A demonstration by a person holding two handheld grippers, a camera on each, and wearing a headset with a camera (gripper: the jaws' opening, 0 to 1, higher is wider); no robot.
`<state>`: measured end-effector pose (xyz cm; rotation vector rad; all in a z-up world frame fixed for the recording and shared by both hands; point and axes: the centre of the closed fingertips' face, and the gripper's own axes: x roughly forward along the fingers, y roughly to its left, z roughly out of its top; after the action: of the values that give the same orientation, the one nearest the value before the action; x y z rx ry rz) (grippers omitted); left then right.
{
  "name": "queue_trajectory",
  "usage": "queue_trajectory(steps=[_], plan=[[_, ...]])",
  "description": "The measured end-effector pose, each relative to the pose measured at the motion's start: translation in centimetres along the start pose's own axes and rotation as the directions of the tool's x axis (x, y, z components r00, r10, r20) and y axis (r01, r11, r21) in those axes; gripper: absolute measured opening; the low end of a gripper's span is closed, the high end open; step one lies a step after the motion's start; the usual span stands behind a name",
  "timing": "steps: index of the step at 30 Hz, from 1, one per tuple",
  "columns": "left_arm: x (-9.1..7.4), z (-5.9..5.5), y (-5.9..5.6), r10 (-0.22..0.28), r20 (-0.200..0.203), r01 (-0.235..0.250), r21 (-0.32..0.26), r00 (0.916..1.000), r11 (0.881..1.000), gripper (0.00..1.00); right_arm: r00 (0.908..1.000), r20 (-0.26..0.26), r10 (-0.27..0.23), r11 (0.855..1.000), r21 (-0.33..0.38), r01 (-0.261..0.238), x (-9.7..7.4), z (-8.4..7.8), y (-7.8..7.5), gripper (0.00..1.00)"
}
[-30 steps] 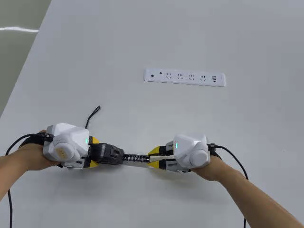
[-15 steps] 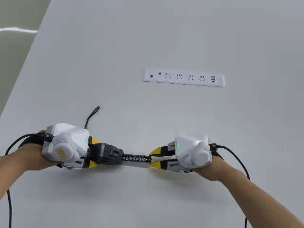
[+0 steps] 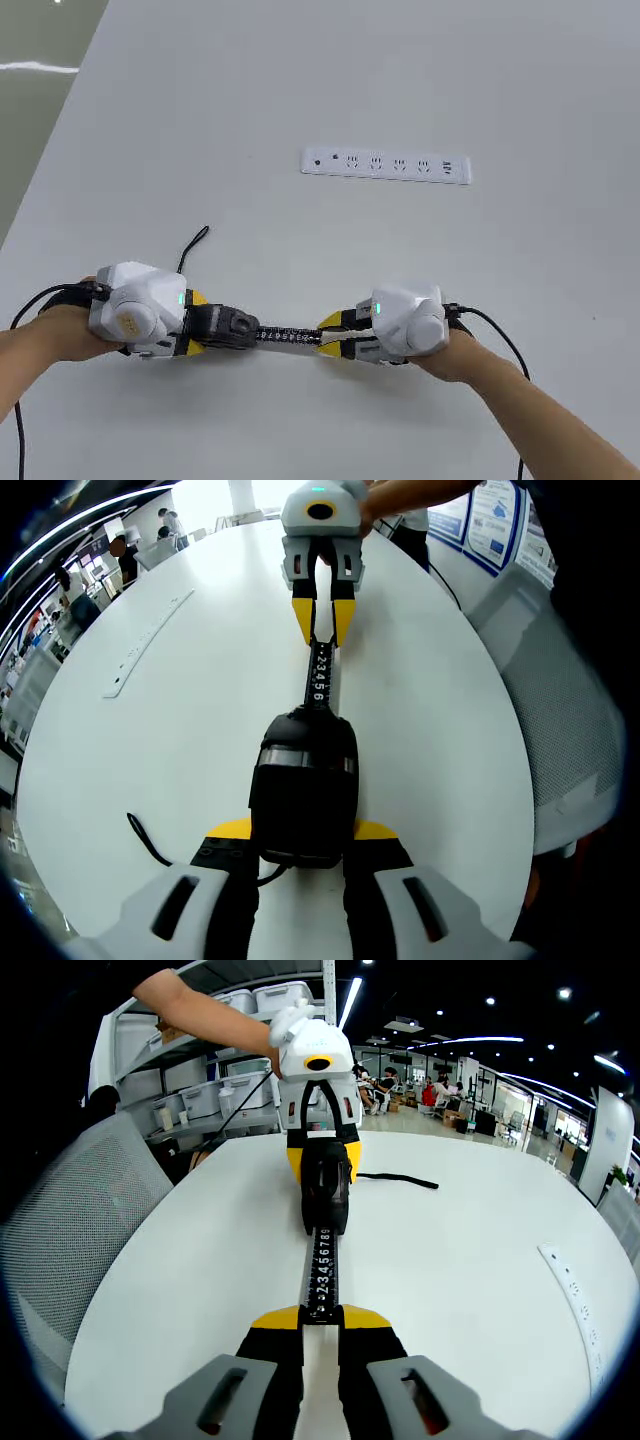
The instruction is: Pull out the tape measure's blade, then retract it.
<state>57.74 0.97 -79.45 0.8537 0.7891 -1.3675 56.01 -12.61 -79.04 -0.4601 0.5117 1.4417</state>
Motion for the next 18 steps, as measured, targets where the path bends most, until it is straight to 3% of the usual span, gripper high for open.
queue_trajectory(steps=[18], plan=[[0.01,0.02,-0.03,-0.003,-0.004,0.003,0.003,1.0,1.0,0.28,1.0,0.0,0.001,1.0,0.004,-0.001,-0.65,-0.42,0.01,0.1]])
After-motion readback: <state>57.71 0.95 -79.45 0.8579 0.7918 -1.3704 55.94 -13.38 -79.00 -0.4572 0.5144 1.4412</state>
